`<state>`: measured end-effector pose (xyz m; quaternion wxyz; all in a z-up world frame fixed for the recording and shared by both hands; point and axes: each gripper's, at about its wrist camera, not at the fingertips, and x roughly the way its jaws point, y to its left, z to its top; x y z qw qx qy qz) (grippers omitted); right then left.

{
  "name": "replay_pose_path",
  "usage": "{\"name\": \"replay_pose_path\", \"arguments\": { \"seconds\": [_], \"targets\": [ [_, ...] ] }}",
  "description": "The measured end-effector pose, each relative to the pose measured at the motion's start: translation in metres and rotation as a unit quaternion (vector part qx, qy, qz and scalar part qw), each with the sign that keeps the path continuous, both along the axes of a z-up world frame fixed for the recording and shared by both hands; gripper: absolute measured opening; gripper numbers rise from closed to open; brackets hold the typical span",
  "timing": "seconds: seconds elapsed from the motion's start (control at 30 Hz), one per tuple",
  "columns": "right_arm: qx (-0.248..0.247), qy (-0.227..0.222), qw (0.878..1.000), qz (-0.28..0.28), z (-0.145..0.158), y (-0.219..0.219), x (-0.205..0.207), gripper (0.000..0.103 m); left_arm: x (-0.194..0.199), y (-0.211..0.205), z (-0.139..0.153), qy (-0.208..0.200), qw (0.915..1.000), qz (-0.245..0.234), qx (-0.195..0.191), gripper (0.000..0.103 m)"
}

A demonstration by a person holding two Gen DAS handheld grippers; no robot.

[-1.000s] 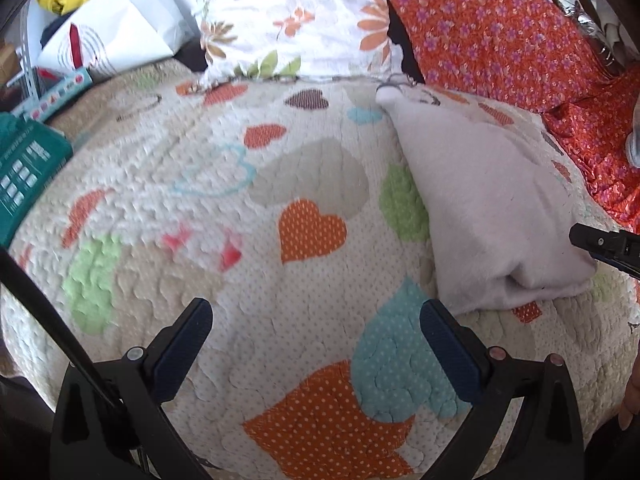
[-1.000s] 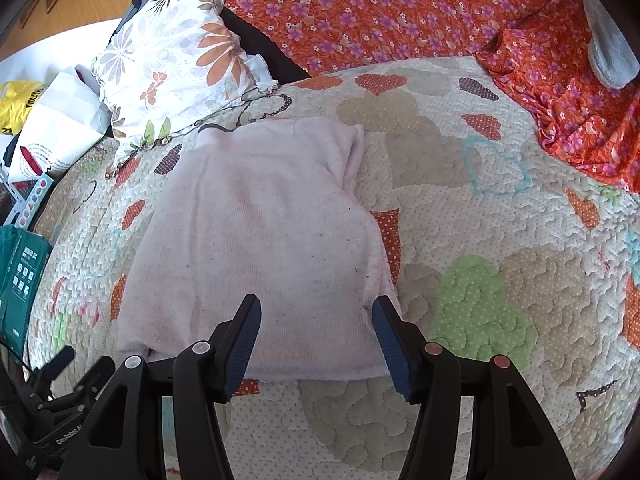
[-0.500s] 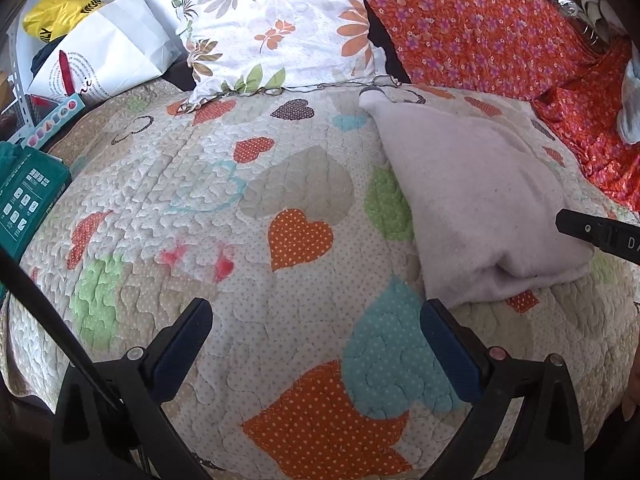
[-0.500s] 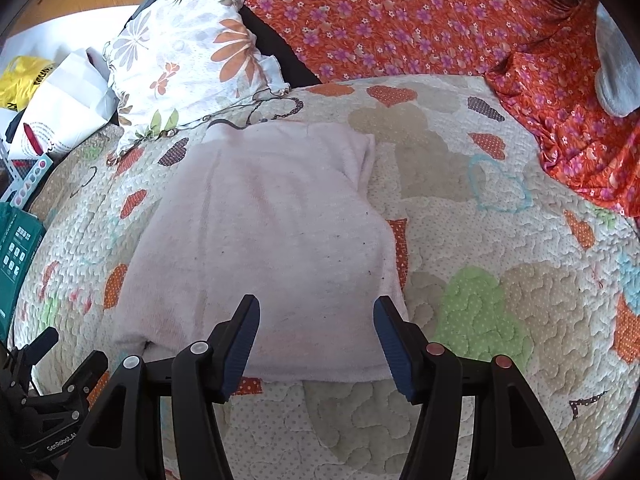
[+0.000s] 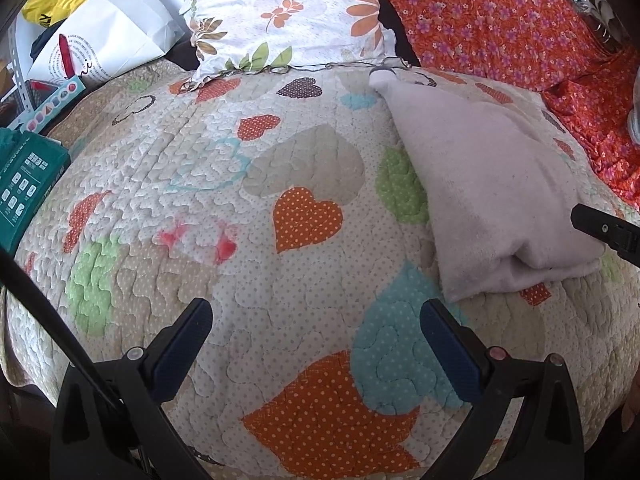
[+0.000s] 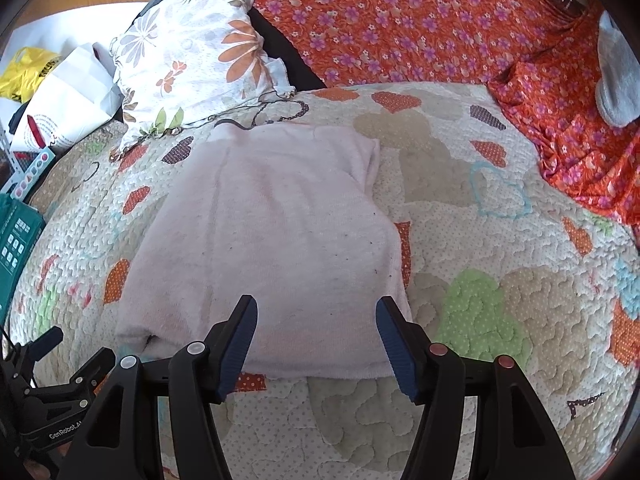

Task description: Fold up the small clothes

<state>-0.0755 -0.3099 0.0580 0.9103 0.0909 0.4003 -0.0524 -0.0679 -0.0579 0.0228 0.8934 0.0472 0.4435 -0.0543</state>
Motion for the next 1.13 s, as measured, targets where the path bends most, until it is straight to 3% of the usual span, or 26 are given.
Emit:
{"name": "replay_pose_path", "arguments": {
  "seconds": [0.47, 1.13],
  "targets": [
    [-0.055, -0.014, 0.998, 0.026, 0.000, 0.027, -0.001, 0.069, 0.004, 0.000, -0.005, 0.012, 0.9997, -0.002, 0.022, 0.103],
    [-0.054, -0.015, 0.998, 0.027, -0.001, 0.030, -0.002, 0.071, 0.007, 0.000, -0.011, 0.029, 0.9993, -0.008, 0.020, 0.103]
  ]
}}
